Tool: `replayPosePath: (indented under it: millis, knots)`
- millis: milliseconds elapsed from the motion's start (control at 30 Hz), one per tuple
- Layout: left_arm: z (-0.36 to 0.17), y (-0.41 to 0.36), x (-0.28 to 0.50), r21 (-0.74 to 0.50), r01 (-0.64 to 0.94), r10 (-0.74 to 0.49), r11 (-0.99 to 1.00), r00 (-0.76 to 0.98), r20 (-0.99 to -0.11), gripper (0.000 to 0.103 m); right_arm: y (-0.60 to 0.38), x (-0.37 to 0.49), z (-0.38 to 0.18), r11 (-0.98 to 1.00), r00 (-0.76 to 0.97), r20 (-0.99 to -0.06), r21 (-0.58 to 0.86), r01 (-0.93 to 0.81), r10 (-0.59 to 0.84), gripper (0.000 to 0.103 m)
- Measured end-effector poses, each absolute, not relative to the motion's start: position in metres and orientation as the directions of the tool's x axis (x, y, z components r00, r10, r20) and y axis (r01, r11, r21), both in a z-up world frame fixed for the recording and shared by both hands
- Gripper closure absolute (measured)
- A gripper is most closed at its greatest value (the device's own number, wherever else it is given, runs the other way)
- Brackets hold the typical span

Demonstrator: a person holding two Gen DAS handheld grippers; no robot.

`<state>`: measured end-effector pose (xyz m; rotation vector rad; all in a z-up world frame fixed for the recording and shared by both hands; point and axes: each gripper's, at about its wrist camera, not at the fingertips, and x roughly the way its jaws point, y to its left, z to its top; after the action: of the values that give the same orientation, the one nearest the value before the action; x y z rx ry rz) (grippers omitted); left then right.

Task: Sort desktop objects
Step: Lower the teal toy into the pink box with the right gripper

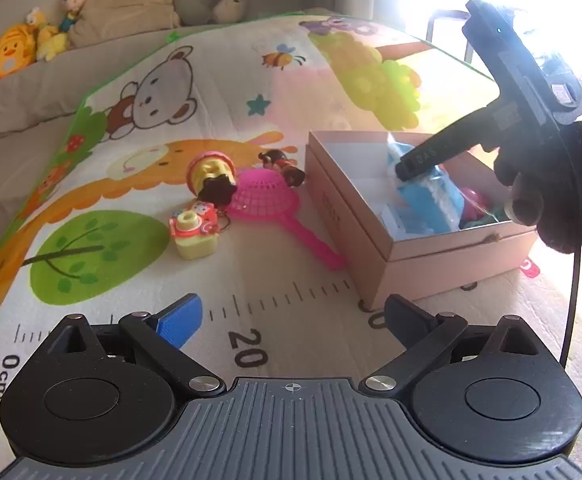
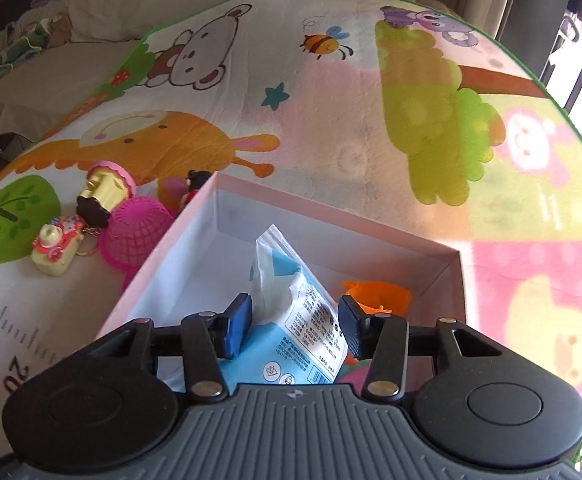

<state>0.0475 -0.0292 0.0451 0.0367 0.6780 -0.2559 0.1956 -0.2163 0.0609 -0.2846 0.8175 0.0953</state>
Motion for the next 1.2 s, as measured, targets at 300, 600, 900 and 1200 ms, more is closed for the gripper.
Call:
replayPosePath:
  millis: [300, 600, 900, 1200]
  knots:
    - [0.039, -0.018, 0.048, -0.067, 0.212, -0.206, 0.975, 0.746, -0.633, 0.002, -0.212, 0.195, 0.057, 0.977, 0.656, -0.752, -0.082, -0.196, 0.068, 0.053]
    - [0.034, 0.002, 0.054, -0.079, 0.141, -0.158, 0.987, 0.743, -0.65, 0.0, -0.181, 0.199, 0.056, 0.96, 0.627, -0.769, -0.067, -0.27, 0.123, 0.046]
    - [0.026, 0.023, 0.074, -0.041, 0.062, -0.074, 0.997, 0.769, -0.635, 0.0, -0.19, 0.209, 0.117, 0.976, 0.629, -0.76, 0.032, -0.216, 0.164, 0.029]
    - [0.023, 0.052, 0.082, -0.067, 0.067, -0.094, 0.996, 0.775, -0.625, 0.0, -0.118, 0.337, 0.086, 0.969, 0.53, -0.832, 0.033, -0.245, 0.162, 0.056]
